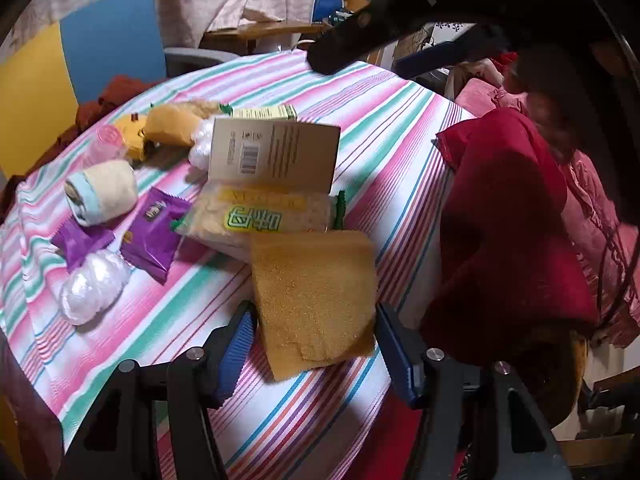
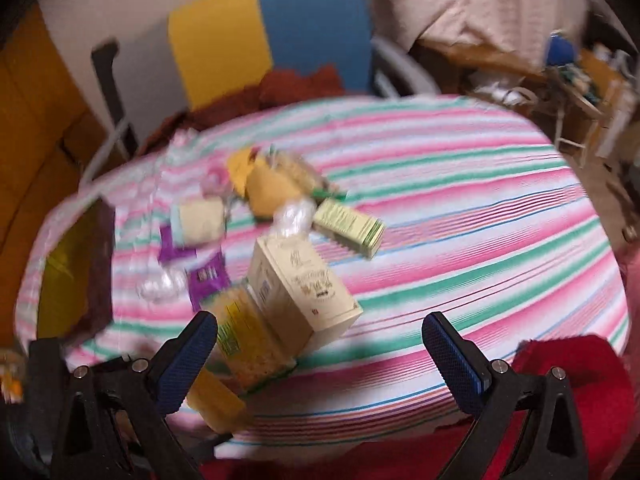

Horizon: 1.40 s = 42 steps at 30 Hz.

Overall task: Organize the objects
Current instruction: 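Grasp the yellow sponge with the left tool while the right tool grasps the tan box, then carry the sponge into the gold tray and release while the right tool drops the box there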

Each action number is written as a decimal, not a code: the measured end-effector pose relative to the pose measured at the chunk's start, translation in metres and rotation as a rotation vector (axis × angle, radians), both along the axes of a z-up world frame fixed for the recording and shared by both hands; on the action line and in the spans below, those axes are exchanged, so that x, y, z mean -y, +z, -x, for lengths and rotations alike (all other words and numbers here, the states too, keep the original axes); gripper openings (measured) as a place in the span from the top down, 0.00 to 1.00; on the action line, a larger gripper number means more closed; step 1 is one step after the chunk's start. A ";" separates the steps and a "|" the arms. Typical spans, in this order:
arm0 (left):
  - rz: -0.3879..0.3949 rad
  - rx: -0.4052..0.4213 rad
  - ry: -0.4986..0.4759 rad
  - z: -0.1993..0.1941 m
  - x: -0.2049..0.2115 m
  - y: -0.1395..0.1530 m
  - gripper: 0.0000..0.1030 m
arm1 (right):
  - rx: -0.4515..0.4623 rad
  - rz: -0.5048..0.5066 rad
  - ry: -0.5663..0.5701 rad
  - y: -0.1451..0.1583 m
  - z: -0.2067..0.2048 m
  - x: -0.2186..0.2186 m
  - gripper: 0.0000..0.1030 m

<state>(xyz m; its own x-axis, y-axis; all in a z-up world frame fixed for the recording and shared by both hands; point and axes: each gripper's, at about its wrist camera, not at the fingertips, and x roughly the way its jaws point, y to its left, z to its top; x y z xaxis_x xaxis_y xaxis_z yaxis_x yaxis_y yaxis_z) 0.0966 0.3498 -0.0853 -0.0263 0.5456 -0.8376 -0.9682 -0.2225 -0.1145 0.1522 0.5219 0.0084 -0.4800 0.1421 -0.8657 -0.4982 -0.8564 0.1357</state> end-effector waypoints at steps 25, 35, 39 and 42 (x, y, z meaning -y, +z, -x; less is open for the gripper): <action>-0.107 0.087 0.087 0.032 0.046 0.009 0.51 | 0.186 0.152 0.231 -0.054 0.073 -0.026 0.50; -0.208 0.079 0.225 0.054 0.093 0.045 0.51 | 0.005 0.042 0.180 0.016 0.045 -0.001 0.50; -0.241 0.058 0.352 0.073 0.132 0.059 0.51 | -0.093 0.034 0.232 0.044 0.061 0.032 0.50; -0.263 0.047 0.485 0.092 0.174 0.067 0.51 | -0.168 0.048 0.291 0.058 0.085 0.066 0.50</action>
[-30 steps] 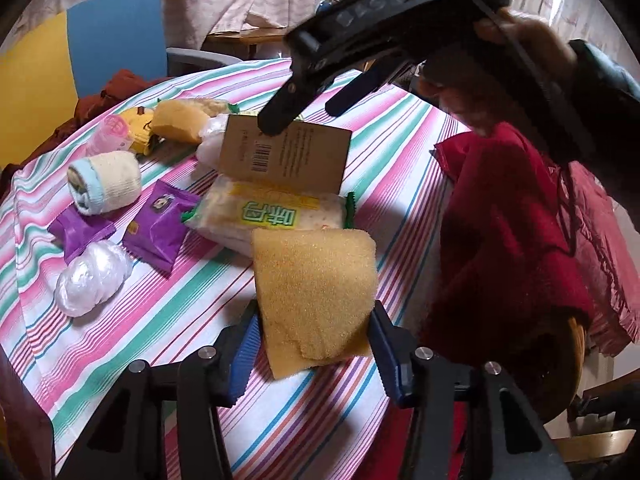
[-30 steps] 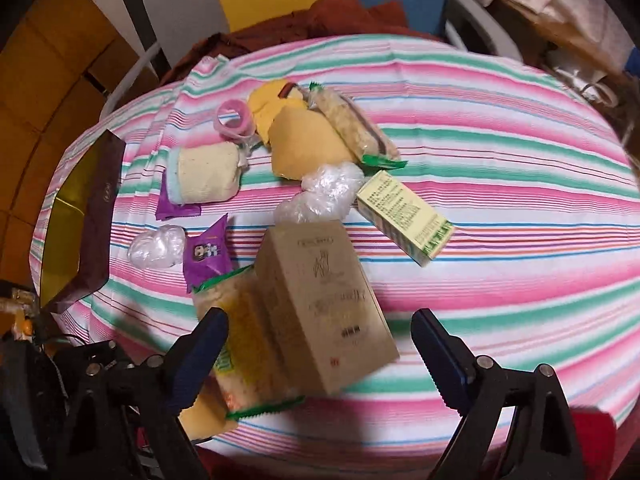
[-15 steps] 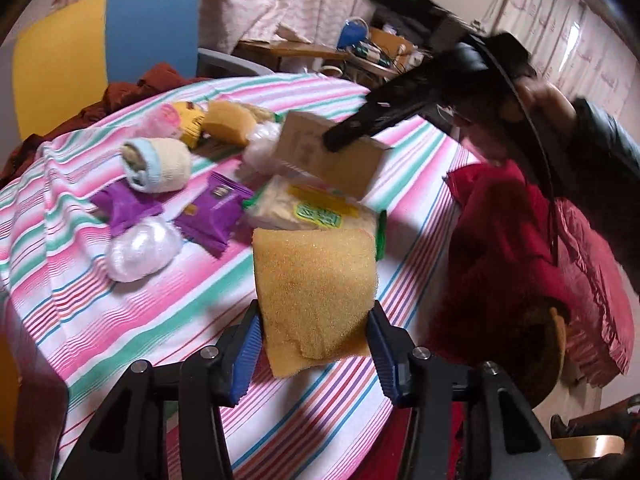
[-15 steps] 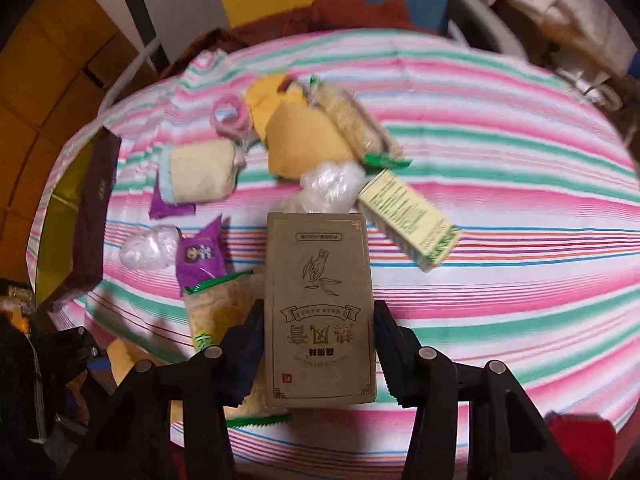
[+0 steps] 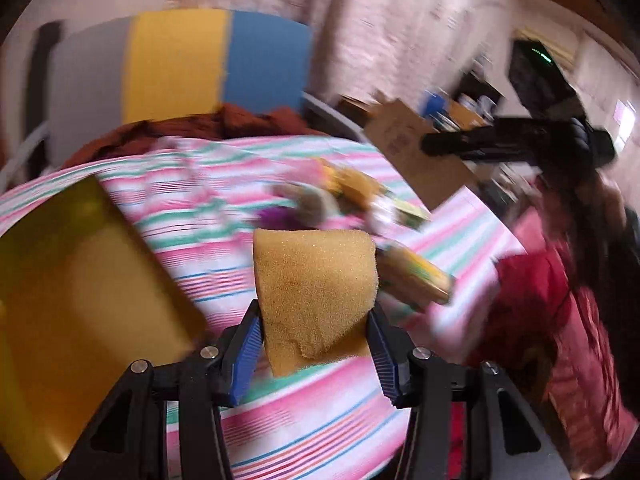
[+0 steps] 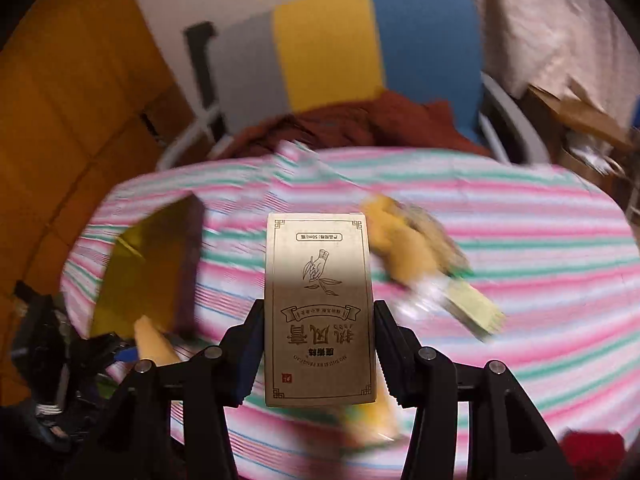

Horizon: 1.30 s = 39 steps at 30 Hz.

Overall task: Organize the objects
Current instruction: 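Carry the sponge into the gold tray and release while the right tool drops the box there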

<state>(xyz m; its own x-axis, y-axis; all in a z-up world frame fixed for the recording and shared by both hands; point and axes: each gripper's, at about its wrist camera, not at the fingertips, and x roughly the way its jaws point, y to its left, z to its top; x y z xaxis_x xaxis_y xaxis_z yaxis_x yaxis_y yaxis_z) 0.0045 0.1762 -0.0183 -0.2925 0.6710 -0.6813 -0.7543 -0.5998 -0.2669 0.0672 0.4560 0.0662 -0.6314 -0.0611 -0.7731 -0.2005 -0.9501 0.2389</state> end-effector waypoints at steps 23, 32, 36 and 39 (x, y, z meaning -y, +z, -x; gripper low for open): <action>0.163 0.002 0.743 0.054 0.215 -0.028 0.37 | 0.022 0.014 0.429 -0.082 0.149 0.290 0.21; 0.164 -0.112 0.808 0.049 0.215 -0.004 0.33 | -0.260 -0.234 0.273 -0.049 0.100 0.293 0.00; 0.153 -0.154 0.807 0.045 0.212 0.008 0.33 | -0.309 -0.245 0.204 -0.043 0.084 0.286 0.00; 0.146 -0.181 0.801 0.041 0.209 0.016 0.33 | -0.257 -0.148 0.167 -0.051 0.083 0.273 0.00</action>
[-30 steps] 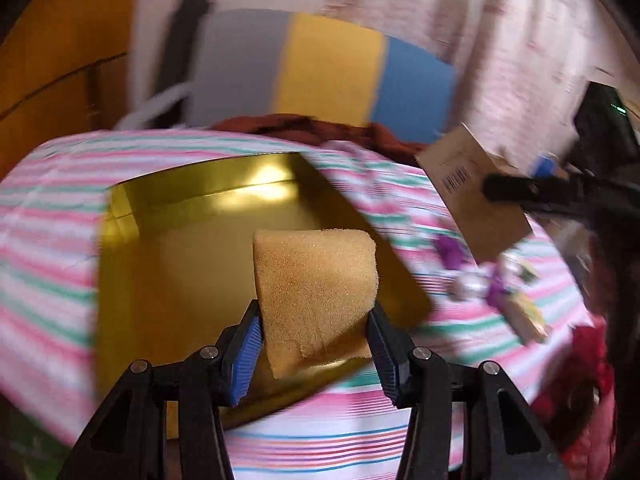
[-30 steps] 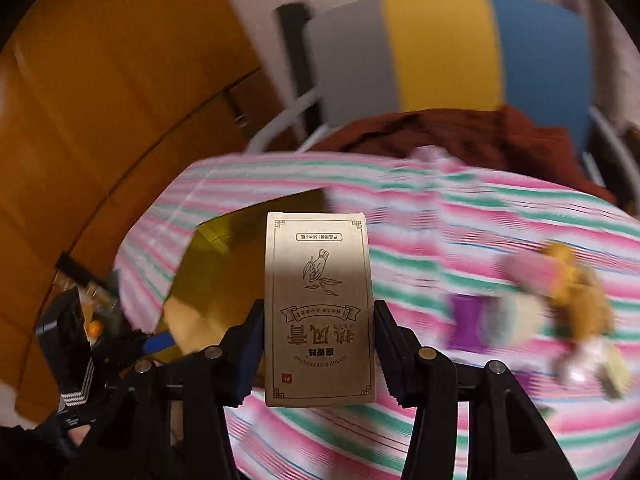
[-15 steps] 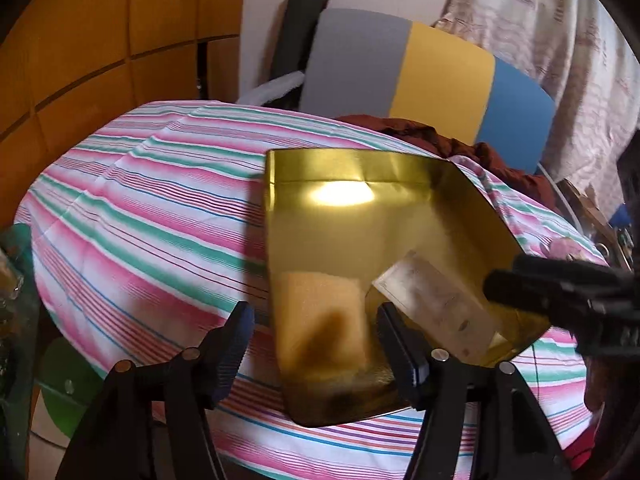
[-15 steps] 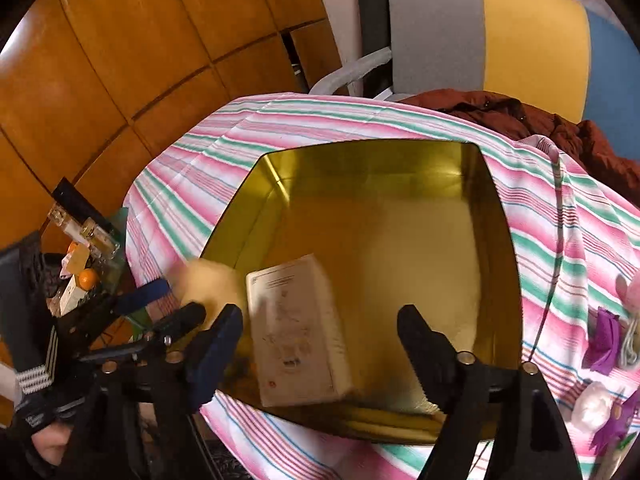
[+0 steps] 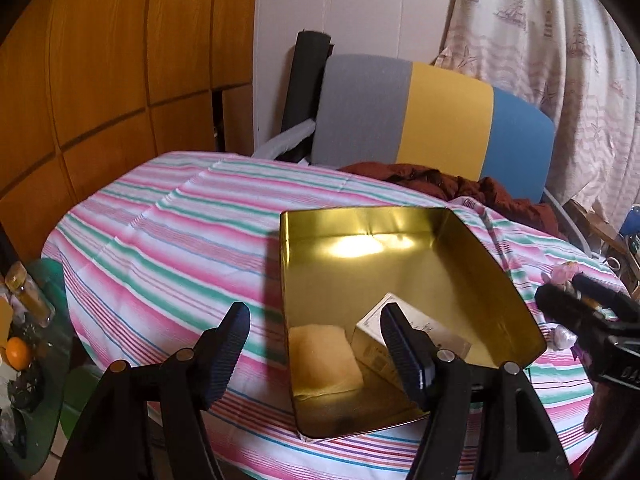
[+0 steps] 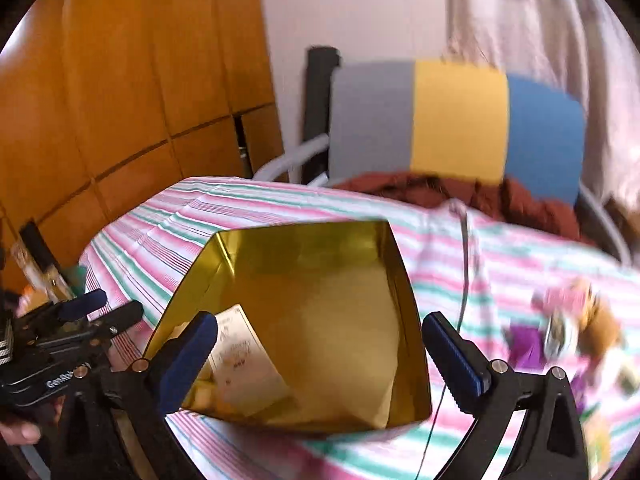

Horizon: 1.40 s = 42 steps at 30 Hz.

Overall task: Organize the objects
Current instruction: 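Carry the sponge into the gold tray and release while the right tool drops the box there, then move both tools back over the items on the tablecloth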

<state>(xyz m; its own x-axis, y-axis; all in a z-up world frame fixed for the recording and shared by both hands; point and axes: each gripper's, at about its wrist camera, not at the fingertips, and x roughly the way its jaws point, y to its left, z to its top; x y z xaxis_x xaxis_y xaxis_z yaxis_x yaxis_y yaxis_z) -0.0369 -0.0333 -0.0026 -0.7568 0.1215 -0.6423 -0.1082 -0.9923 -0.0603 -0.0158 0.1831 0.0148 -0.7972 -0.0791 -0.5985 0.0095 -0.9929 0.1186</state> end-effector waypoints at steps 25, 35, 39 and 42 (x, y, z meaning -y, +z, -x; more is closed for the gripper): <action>0.048 -0.003 -0.119 -0.015 -0.043 0.006 0.30 | 0.021 -0.044 -0.128 -0.016 -0.041 -0.045 0.00; 0.062 0.009 -0.220 -0.023 -0.076 0.005 0.30 | 0.035 -0.007 -0.204 -0.019 -0.053 -0.073 0.00; 0.047 0.020 -0.267 -0.024 -0.087 0.003 0.29 | 0.047 0.007 -0.243 -0.023 -0.058 -0.087 0.00; 0.033 0.028 -0.285 -0.023 -0.092 0.003 0.22 | 0.062 0.025 -0.278 -0.025 -0.063 -0.103 0.00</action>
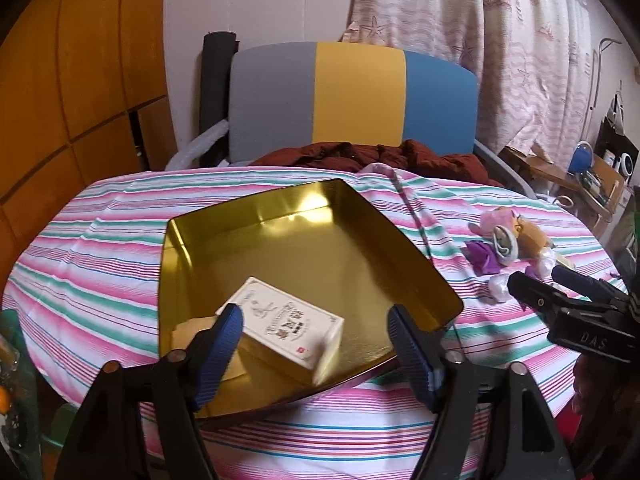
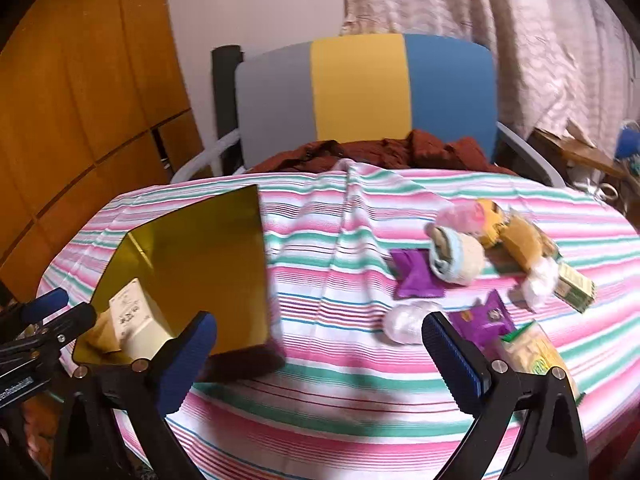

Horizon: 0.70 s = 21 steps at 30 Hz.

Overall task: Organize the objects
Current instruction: 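Move both tools back over the items on the tablecloth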

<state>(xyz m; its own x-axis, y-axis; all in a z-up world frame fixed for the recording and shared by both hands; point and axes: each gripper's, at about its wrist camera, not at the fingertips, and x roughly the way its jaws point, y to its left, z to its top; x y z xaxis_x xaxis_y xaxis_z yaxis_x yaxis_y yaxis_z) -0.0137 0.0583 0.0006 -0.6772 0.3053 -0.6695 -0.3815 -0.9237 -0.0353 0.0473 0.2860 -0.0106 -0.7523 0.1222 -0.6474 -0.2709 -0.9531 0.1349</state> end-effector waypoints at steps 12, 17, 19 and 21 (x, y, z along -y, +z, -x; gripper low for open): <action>-0.032 0.023 -0.211 -0.005 -0.053 0.006 0.22 | -0.011 0.107 -0.307 0.012 -0.043 -0.126 0.00; -0.013 0.030 -0.327 -0.012 -0.094 0.007 0.22 | -0.019 0.220 -0.429 0.006 -0.061 -0.180 0.00; -0.012 0.044 -0.362 -0.014 -0.108 0.004 0.22 | -0.029 0.274 -0.453 0.002 -0.065 -0.191 0.00; -0.011 0.073 -0.394 -0.013 -0.124 0.000 0.22 | -0.031 0.338 -0.459 -0.005 -0.066 -0.199 0.00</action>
<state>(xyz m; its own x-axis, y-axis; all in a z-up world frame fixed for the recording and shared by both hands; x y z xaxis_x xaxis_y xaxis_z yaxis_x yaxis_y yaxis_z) -0.0010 0.1828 0.0004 -0.4572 0.5395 -0.7070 -0.7027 -0.7064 -0.0847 0.1135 0.4854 -0.0156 -0.6907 0.2305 -0.6854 -0.6377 -0.6412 0.4270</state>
